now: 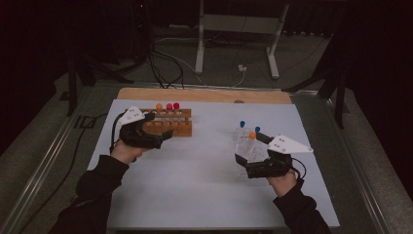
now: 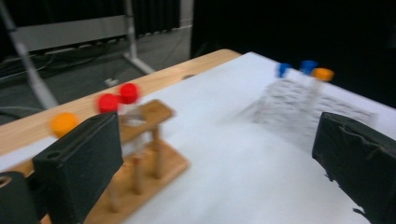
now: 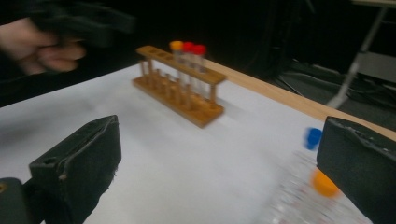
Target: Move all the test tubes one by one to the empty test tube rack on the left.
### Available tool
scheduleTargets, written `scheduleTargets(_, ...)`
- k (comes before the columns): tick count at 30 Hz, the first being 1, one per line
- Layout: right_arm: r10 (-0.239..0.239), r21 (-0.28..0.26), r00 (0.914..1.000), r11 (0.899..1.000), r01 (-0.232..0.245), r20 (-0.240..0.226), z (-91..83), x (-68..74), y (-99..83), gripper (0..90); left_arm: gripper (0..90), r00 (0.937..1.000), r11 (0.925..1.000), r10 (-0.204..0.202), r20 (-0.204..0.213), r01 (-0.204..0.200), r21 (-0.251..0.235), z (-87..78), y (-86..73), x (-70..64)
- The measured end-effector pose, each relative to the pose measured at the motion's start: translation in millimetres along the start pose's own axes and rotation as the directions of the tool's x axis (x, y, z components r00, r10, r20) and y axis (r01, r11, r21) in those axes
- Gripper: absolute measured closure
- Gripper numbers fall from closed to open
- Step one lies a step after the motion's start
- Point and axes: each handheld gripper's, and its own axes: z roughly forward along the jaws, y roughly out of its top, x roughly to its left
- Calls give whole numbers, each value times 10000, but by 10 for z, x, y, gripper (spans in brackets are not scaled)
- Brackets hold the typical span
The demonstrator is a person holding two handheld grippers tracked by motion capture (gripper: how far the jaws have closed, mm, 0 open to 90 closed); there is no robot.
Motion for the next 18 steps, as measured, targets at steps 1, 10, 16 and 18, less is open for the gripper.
scheduleTargets(1, 71, 11, 9998, 10000, -72, 181, -19, -49, -3, 0, 22, 10000, 10000, 87, 45, -87, 11, -11, -22, -58)
scheduleTargets(10, 643, 506, 9929, 9963, -696, 998, -46, -364, -137, 0, 20, 9948, 9988, 414, 931, -387, -299, -63, -171, -453)
scheduleTargets(16, 646, 972, 9885, 9922, -783, 1370, 76, -448, -318, 182, 20, 9881, 9972, 712, 1366, -676, -307, -79, -185, -603)
scheduleTargets(18, 548, 1200, 9870, 9901, -733, 1510, 120, -468, -366, 289, 20, 9856, 9967, 780, 1502, -738, -334, -81, -185, -633)
